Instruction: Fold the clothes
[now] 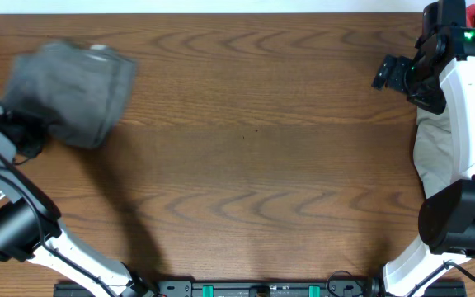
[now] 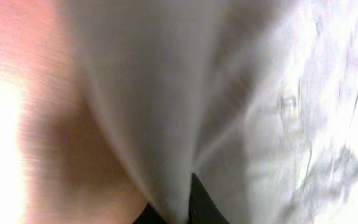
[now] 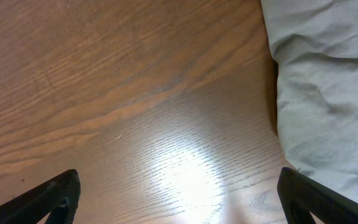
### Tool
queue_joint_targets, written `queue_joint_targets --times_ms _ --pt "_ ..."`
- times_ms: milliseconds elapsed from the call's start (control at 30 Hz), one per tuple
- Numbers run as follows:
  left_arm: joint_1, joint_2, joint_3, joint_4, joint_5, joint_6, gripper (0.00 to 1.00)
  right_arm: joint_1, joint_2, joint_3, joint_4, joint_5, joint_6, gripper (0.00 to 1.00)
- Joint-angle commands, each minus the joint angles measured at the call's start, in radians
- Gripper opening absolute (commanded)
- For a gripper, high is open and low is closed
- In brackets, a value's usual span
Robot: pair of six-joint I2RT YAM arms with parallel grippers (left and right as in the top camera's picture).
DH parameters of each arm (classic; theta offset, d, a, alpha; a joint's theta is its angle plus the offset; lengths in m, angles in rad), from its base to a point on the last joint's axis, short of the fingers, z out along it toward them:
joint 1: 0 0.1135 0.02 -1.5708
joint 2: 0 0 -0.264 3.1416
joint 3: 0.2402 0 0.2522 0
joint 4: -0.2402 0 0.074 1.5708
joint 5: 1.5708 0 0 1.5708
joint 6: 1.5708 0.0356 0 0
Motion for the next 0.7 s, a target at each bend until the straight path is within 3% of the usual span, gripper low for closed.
queue_joint_targets --times_ms 0,233,433,667 --pt "-0.014 0.011 -0.003 0.001 -0.005 -0.113 0.06 -0.011 -0.002 0.002 0.0 -0.003 0.013 0.99" --pt "-0.128 0.021 -0.003 0.126 -0.017 -0.135 0.06 -0.011 -0.002 0.002 0.0 -0.003 0.013 0.99" --pt "-0.227 0.042 0.003 0.232 -0.169 -0.115 0.06 -0.011 -0.002 0.002 0.0 -0.003 0.013 0.99" --pt "-0.212 0.061 0.023 0.144 -0.187 -0.036 0.06 -0.011 -0.002 0.002 0.0 -0.003 0.013 0.99"
